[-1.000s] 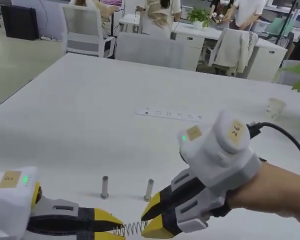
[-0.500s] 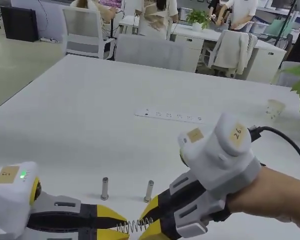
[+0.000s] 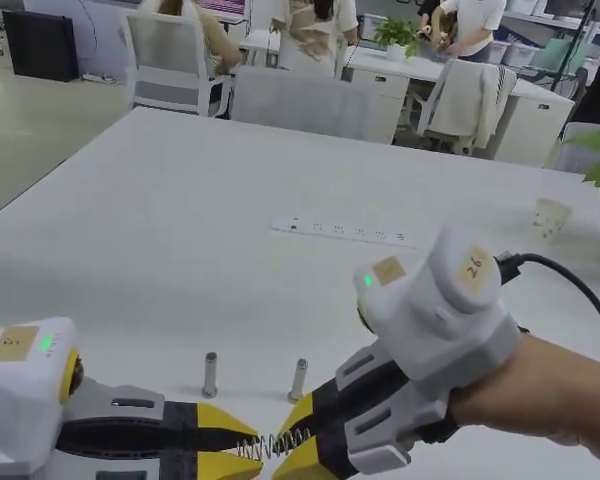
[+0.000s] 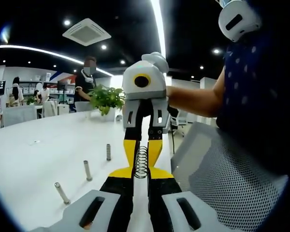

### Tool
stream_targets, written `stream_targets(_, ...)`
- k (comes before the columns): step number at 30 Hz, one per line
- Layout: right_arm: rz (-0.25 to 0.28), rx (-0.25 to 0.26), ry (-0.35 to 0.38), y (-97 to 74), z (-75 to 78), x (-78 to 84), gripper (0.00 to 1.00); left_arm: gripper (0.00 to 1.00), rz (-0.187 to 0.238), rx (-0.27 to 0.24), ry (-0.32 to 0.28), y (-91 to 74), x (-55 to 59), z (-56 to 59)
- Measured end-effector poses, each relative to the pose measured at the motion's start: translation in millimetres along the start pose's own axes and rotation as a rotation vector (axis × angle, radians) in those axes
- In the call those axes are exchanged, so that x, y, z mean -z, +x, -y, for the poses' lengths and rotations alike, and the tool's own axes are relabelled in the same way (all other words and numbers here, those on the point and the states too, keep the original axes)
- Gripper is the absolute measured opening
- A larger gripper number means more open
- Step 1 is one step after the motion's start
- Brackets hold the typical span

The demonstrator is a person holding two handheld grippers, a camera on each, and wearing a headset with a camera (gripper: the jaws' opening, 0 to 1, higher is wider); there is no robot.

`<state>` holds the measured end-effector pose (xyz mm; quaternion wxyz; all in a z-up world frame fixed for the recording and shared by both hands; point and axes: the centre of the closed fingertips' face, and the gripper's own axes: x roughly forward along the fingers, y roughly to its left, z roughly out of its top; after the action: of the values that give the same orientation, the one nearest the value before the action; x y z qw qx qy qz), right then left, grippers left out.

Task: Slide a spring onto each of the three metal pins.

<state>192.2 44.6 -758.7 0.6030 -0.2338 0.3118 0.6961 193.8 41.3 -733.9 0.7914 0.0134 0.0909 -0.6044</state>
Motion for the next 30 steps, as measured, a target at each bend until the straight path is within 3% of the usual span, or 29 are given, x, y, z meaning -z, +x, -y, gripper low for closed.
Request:
stream_targets(14, -0.013, 0.028, -0.024, -4.4, -0.5, -12.2, 0.09, 0.02, -0.019, -0.008, 0.008, 2.8, 5.3, -3.0)
stream_targets(30, -0.055, 0.016, -0.055, -2.1, -4.6, -18.5, 0.08, 0.02, -0.032, 0.001, 0.01, 5.7, 11.5, -1.5)
